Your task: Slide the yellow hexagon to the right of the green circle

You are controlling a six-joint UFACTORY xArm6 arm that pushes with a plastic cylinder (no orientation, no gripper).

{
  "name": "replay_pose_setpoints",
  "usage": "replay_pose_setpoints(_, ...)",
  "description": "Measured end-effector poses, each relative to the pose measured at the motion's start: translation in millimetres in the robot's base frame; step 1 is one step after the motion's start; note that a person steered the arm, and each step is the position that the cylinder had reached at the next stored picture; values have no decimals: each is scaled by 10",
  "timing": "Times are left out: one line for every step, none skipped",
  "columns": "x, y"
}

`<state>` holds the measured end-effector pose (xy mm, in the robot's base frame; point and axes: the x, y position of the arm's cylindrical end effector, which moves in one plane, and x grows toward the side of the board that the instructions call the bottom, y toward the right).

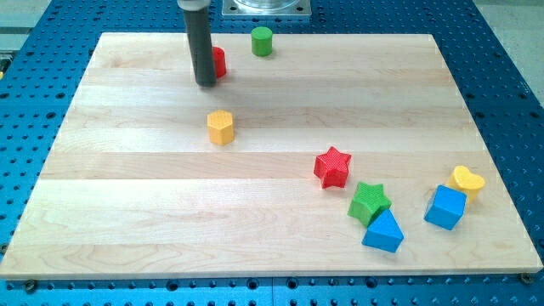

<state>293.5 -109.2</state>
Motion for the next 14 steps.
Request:
replay_pose_setpoints(-305,168)
replay_pose_setpoints(-369,249)
replay_pose_setpoints(-559,350)
replay_pose_setpoints(-201,10)
replay_pose_setpoints(762,-572)
replay_pose_setpoints(1500,-224)
replay_pose_setpoints(1391,380)
replay_pose_setpoints(924,1084)
replay_pose_setpoints(1079,1284)
replay_pose_setpoints(339,1253)
replay_pose_setpoints(175,1222)
replay_pose_setpoints(165,820)
replay_pose_setpoints(56,938)
replay_pose_setpoints(-165,1315)
